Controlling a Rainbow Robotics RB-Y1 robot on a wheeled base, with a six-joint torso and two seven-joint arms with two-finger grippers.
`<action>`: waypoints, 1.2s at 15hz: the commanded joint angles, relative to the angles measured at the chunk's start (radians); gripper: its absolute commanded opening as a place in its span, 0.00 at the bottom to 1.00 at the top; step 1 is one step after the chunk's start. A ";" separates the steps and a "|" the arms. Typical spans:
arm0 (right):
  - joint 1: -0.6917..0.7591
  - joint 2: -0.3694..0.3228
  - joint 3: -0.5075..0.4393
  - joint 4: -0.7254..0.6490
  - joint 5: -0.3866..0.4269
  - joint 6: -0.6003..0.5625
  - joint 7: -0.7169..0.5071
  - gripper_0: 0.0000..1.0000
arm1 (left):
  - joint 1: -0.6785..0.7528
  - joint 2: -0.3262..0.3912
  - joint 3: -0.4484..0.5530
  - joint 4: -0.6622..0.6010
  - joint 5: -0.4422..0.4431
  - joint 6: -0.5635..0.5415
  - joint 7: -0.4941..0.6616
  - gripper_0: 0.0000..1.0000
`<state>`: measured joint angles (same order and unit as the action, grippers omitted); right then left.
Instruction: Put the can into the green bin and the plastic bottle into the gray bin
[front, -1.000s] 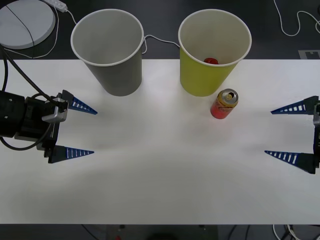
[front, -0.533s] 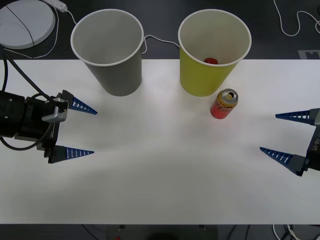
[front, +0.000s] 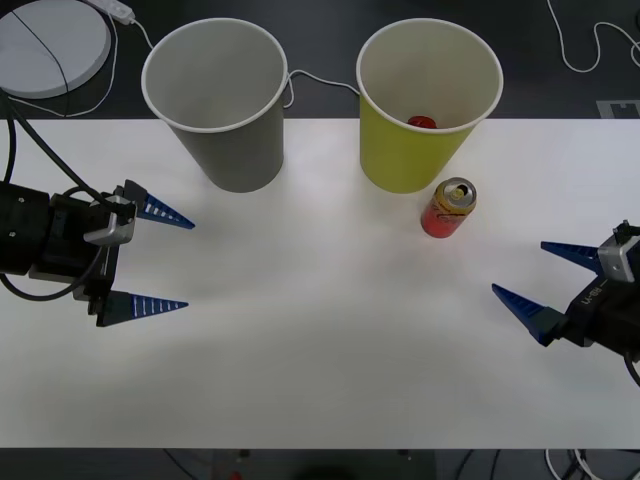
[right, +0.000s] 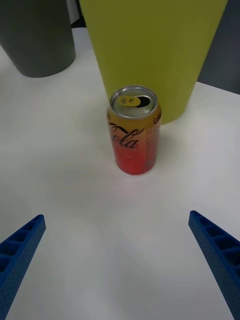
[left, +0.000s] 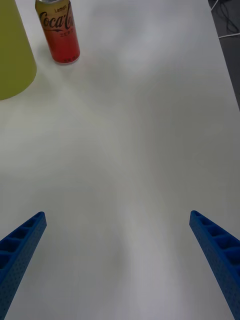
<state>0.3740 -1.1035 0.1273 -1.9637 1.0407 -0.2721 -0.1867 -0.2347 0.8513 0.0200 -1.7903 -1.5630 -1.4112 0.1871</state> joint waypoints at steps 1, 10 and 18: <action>-0.004 -0.039 0.110 -0.058 -0.050 0.217 -0.010 1.00 | 0.000 0.000 0.000 0.000 0.000 0.000 0.000 1.00; -0.307 -0.107 0.650 -0.087 0.061 0.818 -0.223 1.00 | 0.000 0.000 0.000 0.000 0.000 0.000 0.000 1.00; -0.679 -0.026 1.144 0.166 0.292 1.153 -0.600 1.00 | 0.000 0.000 0.000 0.000 0.000 0.000 0.000 1.00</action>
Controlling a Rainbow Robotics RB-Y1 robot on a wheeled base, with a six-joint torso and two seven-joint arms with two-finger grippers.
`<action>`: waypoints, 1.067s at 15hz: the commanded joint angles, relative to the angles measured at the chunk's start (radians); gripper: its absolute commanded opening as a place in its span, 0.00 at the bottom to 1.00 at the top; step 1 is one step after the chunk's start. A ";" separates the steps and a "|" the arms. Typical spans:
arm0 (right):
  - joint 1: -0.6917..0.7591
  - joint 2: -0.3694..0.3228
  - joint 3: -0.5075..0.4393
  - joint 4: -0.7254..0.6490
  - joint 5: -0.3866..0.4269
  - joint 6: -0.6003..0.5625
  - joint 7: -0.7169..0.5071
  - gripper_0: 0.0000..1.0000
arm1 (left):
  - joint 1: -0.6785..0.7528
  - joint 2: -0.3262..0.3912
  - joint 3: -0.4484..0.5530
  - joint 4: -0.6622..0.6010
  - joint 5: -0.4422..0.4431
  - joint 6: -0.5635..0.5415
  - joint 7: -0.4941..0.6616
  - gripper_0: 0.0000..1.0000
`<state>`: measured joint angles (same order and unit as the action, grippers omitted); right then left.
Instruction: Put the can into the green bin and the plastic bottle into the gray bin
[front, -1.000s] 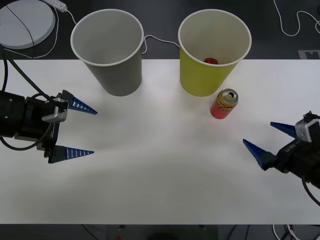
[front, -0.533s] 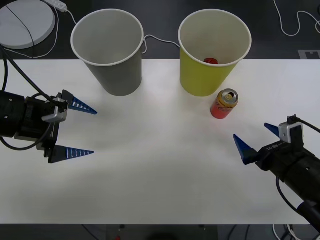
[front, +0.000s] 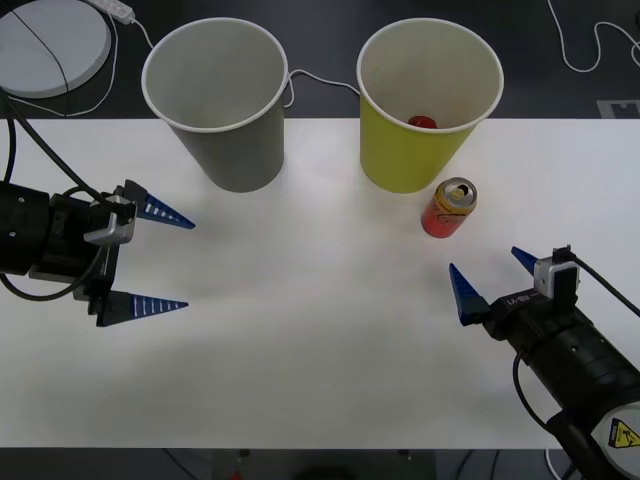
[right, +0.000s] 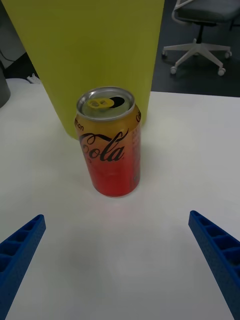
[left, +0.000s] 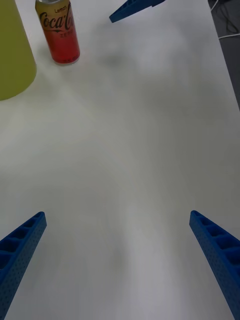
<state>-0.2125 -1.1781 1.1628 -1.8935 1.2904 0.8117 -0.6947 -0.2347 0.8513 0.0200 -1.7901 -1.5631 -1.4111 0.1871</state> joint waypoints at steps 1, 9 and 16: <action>-0.123 0.071 0.141 0.137 0.056 0.093 -0.121 1.00 | 0.000 0.000 0.000 0.000 0.000 0.000 0.000 1.00; -0.222 0.206 0.196 0.349 0.107 0.147 -0.210 1.00 | 0.000 0.000 0.000 0.000 0.000 0.000 0.000 1.00; -0.289 0.330 0.195 0.498 0.112 0.158 -0.210 1.00 | 0.000 0.000 0.000 0.000 0.000 0.000 0.000 1.00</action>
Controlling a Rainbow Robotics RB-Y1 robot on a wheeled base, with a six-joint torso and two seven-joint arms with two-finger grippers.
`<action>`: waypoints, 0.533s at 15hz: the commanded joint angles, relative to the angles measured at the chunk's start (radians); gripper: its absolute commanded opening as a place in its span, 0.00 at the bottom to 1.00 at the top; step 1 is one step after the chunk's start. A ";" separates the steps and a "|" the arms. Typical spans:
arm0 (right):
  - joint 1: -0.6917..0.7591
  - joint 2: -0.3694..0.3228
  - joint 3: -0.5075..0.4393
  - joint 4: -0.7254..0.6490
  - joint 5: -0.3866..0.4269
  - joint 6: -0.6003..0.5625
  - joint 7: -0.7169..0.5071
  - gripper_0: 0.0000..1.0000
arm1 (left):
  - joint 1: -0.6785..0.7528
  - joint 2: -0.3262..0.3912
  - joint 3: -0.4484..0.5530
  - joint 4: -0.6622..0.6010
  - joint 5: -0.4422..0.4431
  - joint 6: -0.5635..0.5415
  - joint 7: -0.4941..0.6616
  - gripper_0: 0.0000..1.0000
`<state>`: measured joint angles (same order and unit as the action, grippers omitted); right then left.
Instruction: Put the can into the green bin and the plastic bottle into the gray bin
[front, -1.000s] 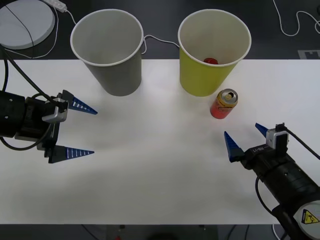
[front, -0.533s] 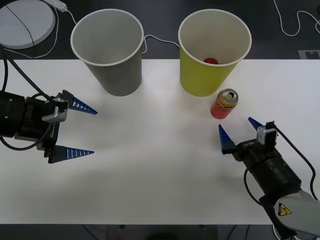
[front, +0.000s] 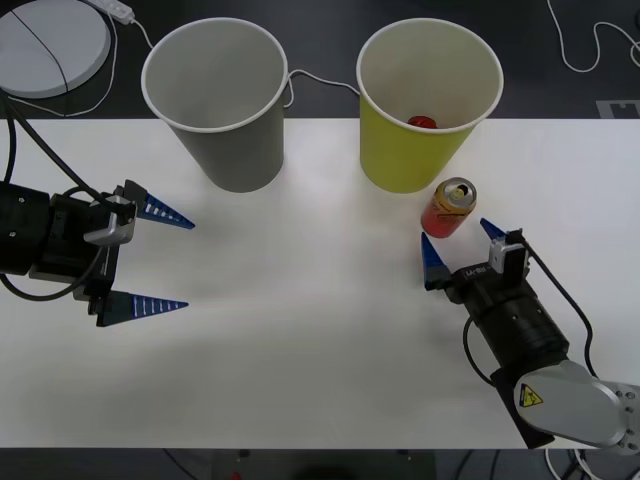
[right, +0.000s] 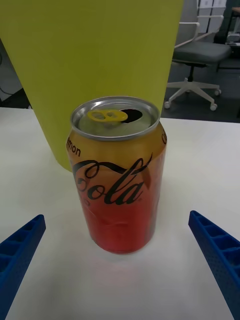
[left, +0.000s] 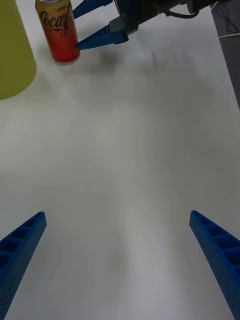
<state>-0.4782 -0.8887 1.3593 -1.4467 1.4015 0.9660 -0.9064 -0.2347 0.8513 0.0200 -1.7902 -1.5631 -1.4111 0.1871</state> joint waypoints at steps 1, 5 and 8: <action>-0.033 0.056 -0.002 0.072 0.001 0.007 0.000 1.00 | 0.000 0.000 0.000 0.000 0.000 0.000 0.000 1.00; -0.062 0.109 -0.006 0.146 -0.001 0.007 0.000 1.00 | 0.000 0.000 0.000 0.000 0.000 0.000 0.000 1.00; -0.082 0.137 -0.008 0.189 -0.009 0.007 0.001 1.00 | 0.000 0.000 0.000 0.000 0.000 0.000 0.000 1.00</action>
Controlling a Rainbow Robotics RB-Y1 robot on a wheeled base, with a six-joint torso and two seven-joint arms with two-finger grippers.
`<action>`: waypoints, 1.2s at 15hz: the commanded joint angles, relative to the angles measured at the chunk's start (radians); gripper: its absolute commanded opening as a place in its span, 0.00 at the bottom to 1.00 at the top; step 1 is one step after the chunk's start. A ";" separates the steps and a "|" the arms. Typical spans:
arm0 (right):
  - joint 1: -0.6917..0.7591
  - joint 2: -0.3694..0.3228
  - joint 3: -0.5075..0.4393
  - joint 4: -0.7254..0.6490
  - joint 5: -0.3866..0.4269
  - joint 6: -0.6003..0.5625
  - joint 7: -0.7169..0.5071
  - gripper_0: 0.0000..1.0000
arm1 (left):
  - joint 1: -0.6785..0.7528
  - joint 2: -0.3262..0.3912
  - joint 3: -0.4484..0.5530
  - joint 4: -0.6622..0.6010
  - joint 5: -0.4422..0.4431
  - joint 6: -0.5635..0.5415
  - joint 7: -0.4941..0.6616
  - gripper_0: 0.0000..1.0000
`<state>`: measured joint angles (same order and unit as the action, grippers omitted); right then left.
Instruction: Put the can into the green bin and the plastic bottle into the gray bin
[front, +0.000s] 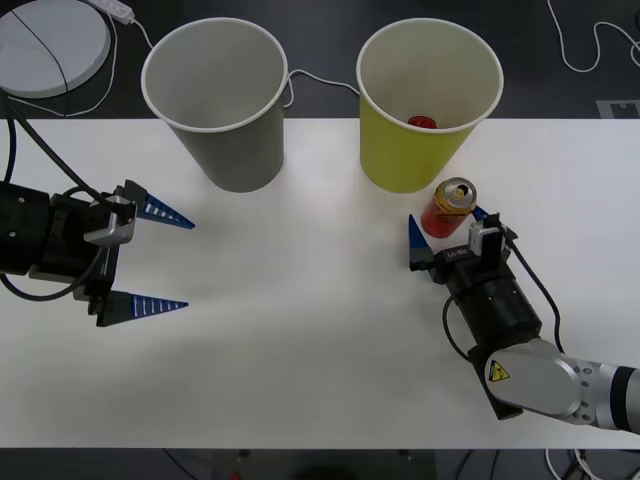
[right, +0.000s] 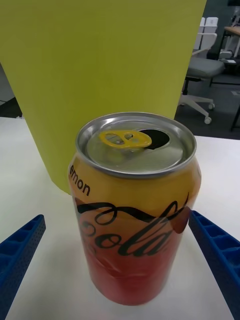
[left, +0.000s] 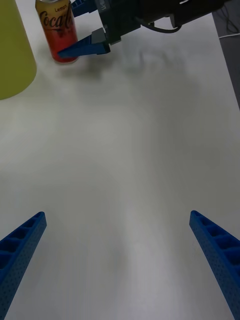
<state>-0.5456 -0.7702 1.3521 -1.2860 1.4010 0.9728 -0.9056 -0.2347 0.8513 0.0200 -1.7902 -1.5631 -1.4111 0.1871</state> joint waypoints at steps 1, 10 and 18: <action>-0.022 0.026 -0.001 0.034 -0.020 0.000 0.004 1.00 | 0.000 0.000 0.000 0.000 0.000 0.000 0.000 1.00; -0.069 0.066 0.001 0.096 -0.062 -0.009 0.025 1.00 | 0.000 0.000 0.000 0.000 0.000 0.000 0.000 1.00; -0.068 0.060 -0.001 0.096 -0.048 -0.012 0.031 0.00 | 0.000 0.000 0.000 0.000 0.000 0.000 0.000 1.00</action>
<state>-0.6139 -0.7083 1.3517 -1.1900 1.3497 0.9618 -0.8746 -0.2347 0.8513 0.0200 -1.7902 -1.5631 -1.4112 0.1871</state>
